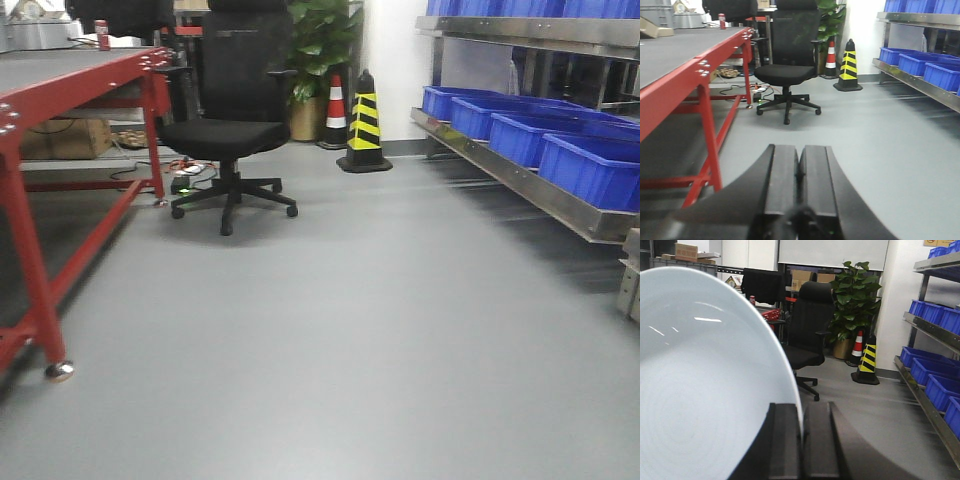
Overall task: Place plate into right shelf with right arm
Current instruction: 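Drive the base to the steel shelf holding the plate in the right gripper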
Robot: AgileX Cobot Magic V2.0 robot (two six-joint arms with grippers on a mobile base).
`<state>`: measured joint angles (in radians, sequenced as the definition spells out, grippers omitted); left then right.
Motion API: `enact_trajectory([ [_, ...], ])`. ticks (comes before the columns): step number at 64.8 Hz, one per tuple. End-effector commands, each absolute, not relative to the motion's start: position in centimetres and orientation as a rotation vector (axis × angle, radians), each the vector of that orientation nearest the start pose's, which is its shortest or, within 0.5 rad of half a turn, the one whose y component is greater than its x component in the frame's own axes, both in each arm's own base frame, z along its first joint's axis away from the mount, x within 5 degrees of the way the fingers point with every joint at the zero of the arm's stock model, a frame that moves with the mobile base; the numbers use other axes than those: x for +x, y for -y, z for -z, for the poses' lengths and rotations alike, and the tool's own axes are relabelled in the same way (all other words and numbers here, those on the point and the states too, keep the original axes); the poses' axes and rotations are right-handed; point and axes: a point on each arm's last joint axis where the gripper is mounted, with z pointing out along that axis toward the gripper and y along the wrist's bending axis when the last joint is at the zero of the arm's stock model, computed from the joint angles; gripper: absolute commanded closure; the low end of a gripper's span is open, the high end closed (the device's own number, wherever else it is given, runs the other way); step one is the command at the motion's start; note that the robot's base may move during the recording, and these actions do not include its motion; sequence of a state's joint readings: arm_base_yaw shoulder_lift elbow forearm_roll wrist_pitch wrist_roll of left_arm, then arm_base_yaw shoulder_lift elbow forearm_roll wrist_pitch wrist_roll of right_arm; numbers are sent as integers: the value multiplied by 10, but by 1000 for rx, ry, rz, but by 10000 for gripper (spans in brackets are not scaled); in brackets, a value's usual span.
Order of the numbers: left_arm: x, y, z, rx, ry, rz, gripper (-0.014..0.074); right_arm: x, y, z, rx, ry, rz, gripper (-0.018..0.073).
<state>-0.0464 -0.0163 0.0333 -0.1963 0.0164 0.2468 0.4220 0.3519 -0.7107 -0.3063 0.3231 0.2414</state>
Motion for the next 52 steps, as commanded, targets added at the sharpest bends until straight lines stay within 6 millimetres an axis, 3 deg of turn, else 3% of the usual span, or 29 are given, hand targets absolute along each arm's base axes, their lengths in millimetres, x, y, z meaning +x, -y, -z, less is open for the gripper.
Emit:
enact_trajectory([
  [1, 55, 1, -206, 55, -1436, -10, 643, 49, -15, -414, -266, -1300, -236, 505],
  [52, 55, 1, -206, 55, -1436, -10, 643, 49, -15, -414, -266, -1300, -236, 505],
])
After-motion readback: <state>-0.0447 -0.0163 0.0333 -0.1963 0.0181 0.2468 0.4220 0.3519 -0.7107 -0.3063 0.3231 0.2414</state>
